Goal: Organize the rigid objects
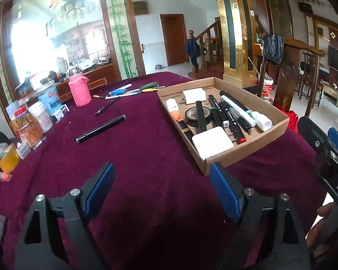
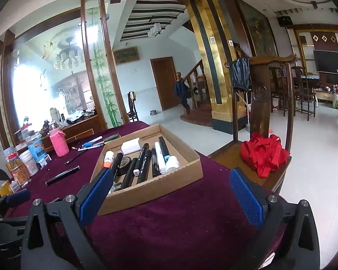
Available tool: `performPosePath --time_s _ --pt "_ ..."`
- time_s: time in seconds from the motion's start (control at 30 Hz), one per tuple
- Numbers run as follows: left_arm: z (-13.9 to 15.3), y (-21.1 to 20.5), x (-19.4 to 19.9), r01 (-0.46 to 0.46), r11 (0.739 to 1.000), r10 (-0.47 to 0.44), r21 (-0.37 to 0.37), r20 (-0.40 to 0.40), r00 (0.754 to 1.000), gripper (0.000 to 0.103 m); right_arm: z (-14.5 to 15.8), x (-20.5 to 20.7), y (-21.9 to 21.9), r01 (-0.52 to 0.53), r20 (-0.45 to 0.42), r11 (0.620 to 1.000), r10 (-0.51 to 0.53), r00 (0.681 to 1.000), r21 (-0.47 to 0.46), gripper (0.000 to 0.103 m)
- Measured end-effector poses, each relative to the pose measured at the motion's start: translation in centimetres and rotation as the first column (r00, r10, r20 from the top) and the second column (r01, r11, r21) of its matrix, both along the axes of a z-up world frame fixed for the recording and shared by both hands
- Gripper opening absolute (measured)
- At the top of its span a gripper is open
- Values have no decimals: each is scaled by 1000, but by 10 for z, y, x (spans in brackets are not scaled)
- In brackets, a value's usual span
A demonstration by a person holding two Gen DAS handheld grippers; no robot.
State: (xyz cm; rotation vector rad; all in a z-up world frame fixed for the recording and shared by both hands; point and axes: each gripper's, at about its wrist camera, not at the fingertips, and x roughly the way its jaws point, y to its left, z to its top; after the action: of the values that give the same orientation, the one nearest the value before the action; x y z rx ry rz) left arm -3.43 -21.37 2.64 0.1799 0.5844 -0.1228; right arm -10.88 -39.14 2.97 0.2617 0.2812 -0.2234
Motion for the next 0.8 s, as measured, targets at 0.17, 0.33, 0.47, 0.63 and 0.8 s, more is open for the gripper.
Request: performPosePath --time_s 0.17,0.33,0.47,0.63,0.8 --pt "-3 4 2 -5 1000 4 -13 -17 1000 86 -4 6 7 -22 -37 1000 22 999 -11 101" --pt "-4 7 3 -6 1000 5 -27 -28 1000 86 -6 9 7 -24 -58 1000 23 998 -10 101" --pt "-5 7 4 -2 1000 1 -30 -38 999 86 -7 11 6 -20 -71 1000 20 997 0 101" --pt "-5 6 3 4 1000 -5 -24 -40 999 86 -8 11 6 -21 -77 1000 21 997 -2 101" --pt "-5 7 3 2 1000 -3 -21 -43 999 86 -8 11 6 -27 -91 1000 27 995 -3 101"
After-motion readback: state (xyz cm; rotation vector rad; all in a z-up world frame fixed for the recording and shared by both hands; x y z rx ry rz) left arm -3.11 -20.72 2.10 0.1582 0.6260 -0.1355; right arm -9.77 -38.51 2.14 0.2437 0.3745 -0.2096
